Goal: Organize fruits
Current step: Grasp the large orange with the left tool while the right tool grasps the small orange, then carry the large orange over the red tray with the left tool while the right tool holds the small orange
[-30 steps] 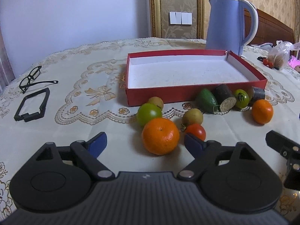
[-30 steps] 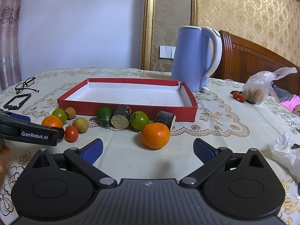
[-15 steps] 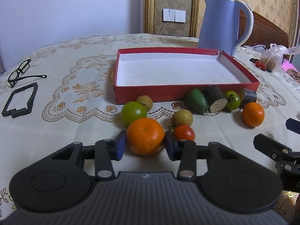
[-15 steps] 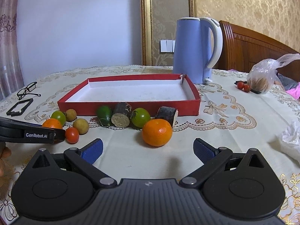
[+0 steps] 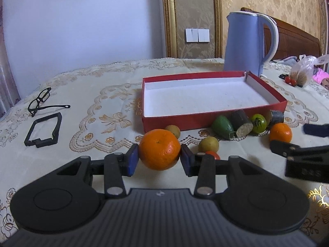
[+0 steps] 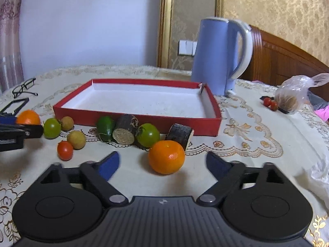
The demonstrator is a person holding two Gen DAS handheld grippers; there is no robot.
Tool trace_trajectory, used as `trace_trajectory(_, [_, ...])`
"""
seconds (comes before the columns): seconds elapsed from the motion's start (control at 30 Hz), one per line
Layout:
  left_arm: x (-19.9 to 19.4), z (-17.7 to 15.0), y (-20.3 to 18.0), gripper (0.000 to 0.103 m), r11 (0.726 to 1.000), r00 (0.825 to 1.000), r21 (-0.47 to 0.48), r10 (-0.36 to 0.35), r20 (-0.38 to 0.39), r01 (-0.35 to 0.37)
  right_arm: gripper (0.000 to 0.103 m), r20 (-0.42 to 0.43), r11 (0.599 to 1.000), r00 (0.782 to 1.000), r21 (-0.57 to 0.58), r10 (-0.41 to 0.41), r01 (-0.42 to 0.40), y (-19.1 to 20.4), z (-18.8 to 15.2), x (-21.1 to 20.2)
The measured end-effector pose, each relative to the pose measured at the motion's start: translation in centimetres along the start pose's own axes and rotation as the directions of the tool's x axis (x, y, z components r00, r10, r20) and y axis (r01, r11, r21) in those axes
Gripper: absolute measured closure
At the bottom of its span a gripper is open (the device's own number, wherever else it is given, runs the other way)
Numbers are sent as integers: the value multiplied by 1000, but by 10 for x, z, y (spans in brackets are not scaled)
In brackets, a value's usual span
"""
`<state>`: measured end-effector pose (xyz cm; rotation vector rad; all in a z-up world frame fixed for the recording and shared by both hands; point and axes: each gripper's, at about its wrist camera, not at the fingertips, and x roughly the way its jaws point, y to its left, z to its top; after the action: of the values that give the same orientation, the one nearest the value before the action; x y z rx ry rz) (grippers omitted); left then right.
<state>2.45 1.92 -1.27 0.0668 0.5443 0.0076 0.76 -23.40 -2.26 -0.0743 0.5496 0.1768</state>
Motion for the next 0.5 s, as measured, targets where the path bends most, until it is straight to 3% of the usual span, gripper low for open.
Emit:
trace_trajectory(0.17, [0, 1, 5, 64, 1000, 1000, -19, -11, 3, 11, 37, -56, 1000, 998, 0, -17, 17, 0, 4, 21])
trace_trajectory(0.3, [-2, 0, 7, 64, 1000, 1000, -22, -21, 14, 21, 58, -81, 1000, 996, 5, -22, 23, -1, 4, 28])
trace_trajectory(0.5, [1, -2, 11, 64, 998, 999, -39, -38, 6, 38, 60, -78, 1000, 997, 21, -20, 21, -2, 3, 25])
